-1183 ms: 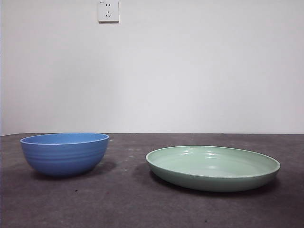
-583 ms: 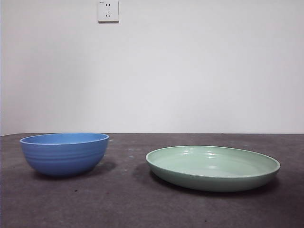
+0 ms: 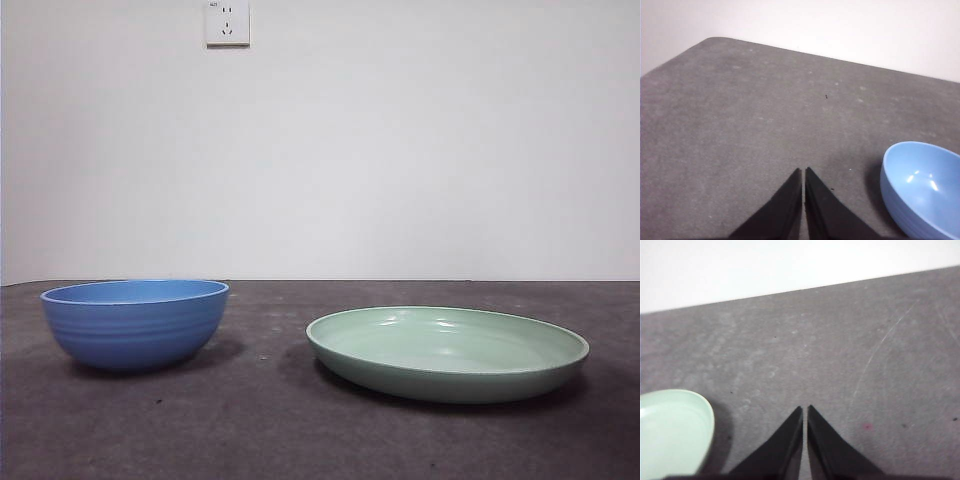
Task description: Pick up the blue bowl, put it on the green plate, put it on desk
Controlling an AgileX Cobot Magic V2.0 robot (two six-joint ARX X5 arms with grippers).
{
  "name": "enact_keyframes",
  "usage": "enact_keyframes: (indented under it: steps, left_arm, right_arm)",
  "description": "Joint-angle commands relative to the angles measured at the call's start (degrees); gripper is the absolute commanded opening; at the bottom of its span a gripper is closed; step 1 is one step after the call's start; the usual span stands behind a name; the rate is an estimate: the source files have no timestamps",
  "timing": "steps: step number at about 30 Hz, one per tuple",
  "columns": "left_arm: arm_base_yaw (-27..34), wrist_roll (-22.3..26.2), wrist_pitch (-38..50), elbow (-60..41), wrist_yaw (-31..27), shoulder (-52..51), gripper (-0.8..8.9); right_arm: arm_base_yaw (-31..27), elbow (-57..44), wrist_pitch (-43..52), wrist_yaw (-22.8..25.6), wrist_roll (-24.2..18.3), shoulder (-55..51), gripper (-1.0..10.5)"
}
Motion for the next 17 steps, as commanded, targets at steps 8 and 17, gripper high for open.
enact_keyframes:
  steps: [8,17]
  left_arm:
    - [-0.7,-15.1,0.0,7.5,0.2,0.8,0.11]
    - [-0.7,-13.9,-5.0,25.4,1.9,11.0,0.11]
  right_arm:
    - [1.6,6.8,1.7,1.0,15.2,0.0,0.1]
    - [1.9,24.4,-5.7,-3.3,15.9,10.7,0.1]
